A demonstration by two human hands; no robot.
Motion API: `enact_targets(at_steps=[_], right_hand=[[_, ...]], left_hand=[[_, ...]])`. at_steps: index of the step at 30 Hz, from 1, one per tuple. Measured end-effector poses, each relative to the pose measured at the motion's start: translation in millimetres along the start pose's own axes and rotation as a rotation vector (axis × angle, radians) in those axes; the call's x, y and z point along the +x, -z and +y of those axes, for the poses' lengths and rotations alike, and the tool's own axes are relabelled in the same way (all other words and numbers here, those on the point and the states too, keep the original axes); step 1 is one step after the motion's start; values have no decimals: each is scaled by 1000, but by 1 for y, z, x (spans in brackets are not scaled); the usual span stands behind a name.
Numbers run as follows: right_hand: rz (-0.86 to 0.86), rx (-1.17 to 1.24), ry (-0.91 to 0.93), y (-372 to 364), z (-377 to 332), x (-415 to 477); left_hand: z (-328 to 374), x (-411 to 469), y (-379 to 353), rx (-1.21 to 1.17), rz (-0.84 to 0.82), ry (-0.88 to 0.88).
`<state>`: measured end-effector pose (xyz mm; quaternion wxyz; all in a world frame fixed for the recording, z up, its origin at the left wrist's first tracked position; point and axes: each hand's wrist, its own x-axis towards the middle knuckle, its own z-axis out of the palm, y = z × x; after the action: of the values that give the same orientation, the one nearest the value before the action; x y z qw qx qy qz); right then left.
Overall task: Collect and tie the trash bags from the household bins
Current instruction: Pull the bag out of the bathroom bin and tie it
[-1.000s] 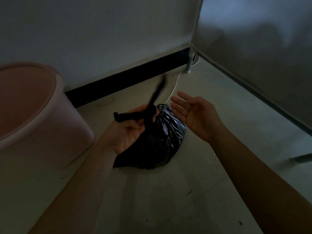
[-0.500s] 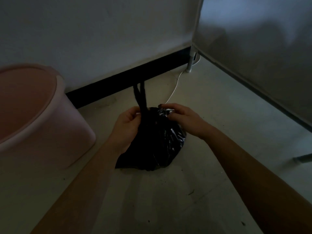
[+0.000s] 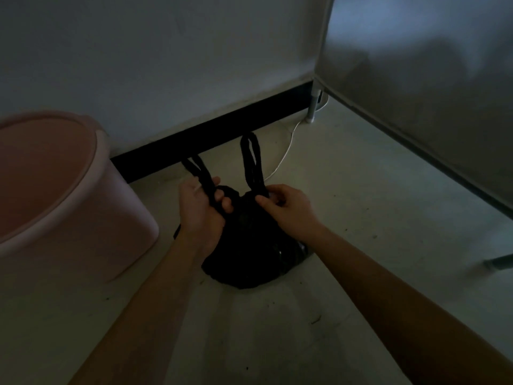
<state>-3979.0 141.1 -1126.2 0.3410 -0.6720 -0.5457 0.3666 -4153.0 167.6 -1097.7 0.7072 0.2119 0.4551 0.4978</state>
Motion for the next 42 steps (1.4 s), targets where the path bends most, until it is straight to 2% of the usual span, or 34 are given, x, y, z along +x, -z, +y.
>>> enact_targets(at_steps=[2,5,9,12,14,16,18,20,22,24,26,28,34,39,42], right_hand=[[4,79,-103,-2,1,0],[-36,147,-150,-6,2,-1],[29,172,-81,-12,1,-1],[56,143,40,-14,7,-3],[44,71,147,-13,12,-4],[22,-14,214,-10,14,-4],[-28,-66,245,-6,12,-1],[-105,-85,260,-4,8,1],[-158,-28,199,-3,6,2],[-237,182,6,4,4,1],[-333,408,-173,15,0,0],[-347,466,-225,25,-4,2],[-211,589,-112,35,-36,9],[161,964,-152,54,-46,23],[241,744,-118,77,-33,25]], left_hand=[[0,0,5,-40,-50,24],[-5,-2,8,95,-54,-4],[-5,-3,6,169,-4,2],[-5,1,5,365,8,63],[-1,3,7,467,-61,110],[6,4,12,587,-197,117],[12,3,17,638,-339,124],[14,2,18,654,-403,138],[12,-1,16,670,-339,131],[8,1,19,571,-267,156],[8,3,21,462,-266,187],[11,3,22,433,-307,224],[6,-6,9,586,-408,283],[6,-5,26,375,-375,294],[7,-3,42,355,-338,287]])
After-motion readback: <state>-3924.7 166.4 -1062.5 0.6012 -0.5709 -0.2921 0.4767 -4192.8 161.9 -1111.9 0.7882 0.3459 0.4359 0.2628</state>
